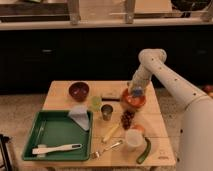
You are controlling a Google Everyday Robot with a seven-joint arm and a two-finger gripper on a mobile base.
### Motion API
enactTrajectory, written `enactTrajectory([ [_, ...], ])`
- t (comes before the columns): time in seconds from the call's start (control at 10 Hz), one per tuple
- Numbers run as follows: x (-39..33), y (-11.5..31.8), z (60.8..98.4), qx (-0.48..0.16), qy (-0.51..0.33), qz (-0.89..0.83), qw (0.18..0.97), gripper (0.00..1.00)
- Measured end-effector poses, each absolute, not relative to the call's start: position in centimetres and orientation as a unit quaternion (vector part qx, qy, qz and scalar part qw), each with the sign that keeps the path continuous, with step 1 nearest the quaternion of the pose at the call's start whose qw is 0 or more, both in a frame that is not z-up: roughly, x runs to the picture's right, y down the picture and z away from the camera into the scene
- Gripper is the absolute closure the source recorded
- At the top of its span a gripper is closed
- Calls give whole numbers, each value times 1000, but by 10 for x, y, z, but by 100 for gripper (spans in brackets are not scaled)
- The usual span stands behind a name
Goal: Place sponge in red bowl
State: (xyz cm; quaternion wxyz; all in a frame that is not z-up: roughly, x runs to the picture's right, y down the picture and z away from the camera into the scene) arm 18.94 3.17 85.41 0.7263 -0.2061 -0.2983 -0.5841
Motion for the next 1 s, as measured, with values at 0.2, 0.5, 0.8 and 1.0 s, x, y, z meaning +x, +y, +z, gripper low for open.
enactTrajectory([
  [0.2,187,38,861,-229,-317,-564,727,100],
  [0.5,183,44,871,-252,-330,-545,728,100],
  [0.8,187,48,877,-267,-334,-531,732,100],
  [1.0,188,50,881,-272,-337,-523,734,100],
])
